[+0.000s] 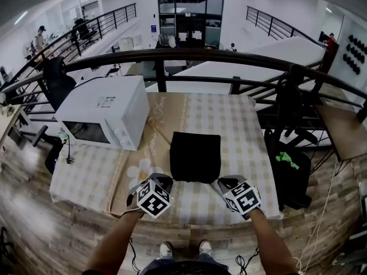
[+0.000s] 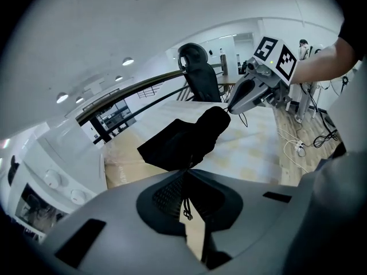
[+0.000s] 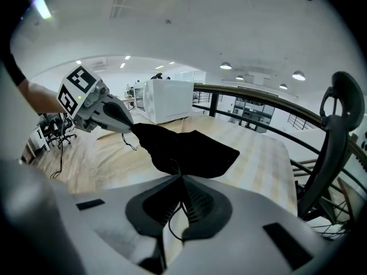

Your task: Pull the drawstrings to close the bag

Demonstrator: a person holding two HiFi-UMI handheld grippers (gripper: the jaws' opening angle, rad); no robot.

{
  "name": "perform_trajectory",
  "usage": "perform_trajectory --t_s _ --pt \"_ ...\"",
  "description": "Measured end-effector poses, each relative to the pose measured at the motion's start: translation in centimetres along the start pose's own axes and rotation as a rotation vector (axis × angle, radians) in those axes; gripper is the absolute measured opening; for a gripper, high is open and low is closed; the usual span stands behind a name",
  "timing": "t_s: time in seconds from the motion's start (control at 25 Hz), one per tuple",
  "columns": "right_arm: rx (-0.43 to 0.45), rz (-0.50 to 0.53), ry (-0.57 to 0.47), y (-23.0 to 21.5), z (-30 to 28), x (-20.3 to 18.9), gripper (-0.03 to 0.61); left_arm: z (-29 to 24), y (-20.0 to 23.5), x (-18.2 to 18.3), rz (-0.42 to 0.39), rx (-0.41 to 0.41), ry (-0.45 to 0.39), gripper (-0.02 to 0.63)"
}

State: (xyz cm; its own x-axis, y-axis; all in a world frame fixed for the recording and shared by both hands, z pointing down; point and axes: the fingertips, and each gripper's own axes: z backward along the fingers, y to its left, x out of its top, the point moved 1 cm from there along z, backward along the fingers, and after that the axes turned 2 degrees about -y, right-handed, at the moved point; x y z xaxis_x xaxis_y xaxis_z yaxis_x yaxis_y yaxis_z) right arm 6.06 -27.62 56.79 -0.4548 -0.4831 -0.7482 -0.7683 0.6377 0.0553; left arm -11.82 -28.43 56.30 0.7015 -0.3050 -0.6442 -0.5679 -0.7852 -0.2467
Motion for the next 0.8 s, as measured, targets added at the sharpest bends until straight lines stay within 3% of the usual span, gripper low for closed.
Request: perform_trajectory --t_s 0.24,0.52,0.8 --pt "-0.043 0.055 -0.061 -0.3 1.1 2.5 0.026 1.3 1.7 1.6 0.032 0.075 -0.061 0.029" --pt "-0.085 0.067 -0.122 -0.9 2.4 5.2 0.026 3.1 3.7 3.8 0.150 0.134 -0.161 0.029" --pt "-0.122 0.061 -0.180 -1.5 4.0 8.0 0.025 4.7 5.1 5.7 0.210 0.180 -0.231 0.028"
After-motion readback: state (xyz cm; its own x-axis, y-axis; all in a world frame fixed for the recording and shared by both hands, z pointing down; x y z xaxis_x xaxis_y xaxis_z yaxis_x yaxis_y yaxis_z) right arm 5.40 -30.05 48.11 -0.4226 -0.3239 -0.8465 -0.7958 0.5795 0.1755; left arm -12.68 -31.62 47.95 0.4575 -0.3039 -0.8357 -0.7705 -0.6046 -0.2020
